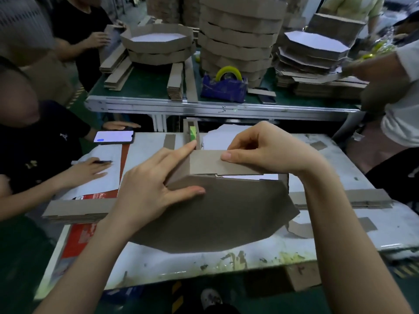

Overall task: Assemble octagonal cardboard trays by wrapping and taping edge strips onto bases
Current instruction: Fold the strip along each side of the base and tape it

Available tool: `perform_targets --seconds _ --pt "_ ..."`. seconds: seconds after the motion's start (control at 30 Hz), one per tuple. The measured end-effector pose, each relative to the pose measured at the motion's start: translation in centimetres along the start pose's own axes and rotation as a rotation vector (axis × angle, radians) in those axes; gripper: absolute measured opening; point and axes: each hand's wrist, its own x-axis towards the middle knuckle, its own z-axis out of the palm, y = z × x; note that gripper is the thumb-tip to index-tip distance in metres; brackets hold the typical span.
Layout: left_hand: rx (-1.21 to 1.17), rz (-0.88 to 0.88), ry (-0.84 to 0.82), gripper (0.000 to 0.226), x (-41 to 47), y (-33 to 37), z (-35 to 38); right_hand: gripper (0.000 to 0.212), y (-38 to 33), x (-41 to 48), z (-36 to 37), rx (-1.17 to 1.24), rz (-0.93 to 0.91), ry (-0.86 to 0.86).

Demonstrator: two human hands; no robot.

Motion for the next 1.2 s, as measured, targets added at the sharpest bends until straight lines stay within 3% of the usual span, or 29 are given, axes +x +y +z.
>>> perform_targets --seconds 0.17,0.27,0.4,0.77,1.03,1.2 --pt "0.04 0.016 0.016 0.079 -0.2 0.4 -0.4 0.021 -0.4 0.6 1.8 0.071 -0.048 -0.001" --pt "0.029 0.112 0.017 0.067 0.8 1.6 -0.1 0.024 -0.7 0.9 2.8 0.067 -0.085 0.036" --pt "0.006 0.106 0.01 0.061 1.3 1.3 0.1 0.035 -0.2 0.8 2.3 -0.002 -0.016 0.069" --pt "0.035 0.165 0.021 0.057 1.6 0.7 0.4 0.026 0.4 0.7 2.3 0.139 0.023 0.076" --pt "0.017 0.279 0.045 0.033 1.2 0.5 0.5 0.018 1.2 0.3 2.0 0.169 0.004 0.029" --pt "-0.04 0.23 -0.047 0.033 2.4 0.2 0.2 0.028 1.7 2.4 1.0 0.21 0.066 -0.015"
